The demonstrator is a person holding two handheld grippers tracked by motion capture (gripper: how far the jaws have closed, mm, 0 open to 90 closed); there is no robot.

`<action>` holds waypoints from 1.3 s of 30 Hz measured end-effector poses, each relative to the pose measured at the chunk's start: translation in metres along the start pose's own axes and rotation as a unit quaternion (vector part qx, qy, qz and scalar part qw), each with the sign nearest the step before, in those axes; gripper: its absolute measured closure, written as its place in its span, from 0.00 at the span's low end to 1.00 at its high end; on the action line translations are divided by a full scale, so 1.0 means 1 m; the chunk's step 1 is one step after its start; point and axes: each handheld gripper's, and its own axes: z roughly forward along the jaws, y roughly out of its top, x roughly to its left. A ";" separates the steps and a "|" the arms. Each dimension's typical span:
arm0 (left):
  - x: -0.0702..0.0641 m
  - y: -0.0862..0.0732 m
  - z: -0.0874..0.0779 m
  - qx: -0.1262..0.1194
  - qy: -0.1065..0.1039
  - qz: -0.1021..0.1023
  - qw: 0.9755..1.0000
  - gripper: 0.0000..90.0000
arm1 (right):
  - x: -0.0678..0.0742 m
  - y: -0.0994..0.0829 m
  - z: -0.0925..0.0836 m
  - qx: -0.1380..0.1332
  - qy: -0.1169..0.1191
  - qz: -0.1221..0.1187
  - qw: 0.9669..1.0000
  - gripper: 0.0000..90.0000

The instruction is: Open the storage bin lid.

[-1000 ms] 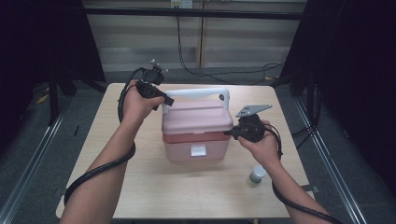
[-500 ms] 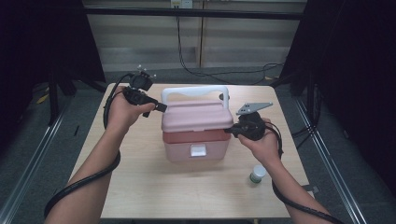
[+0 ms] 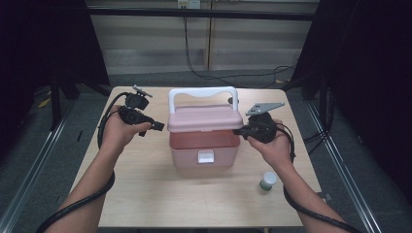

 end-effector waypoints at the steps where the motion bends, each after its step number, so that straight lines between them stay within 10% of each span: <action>1: -0.001 0.000 0.000 0.003 -0.004 0.006 1.000 0.47 | 0.000 0.000 0.000 -0.002 0.001 0.002 1.000 1.00; 39: -0.024 0.014 0.003 -0.005 -0.021 0.035 0.999 0.50 | 0.000 -0.014 0.013 0.017 0.007 0.004 1.000 1.00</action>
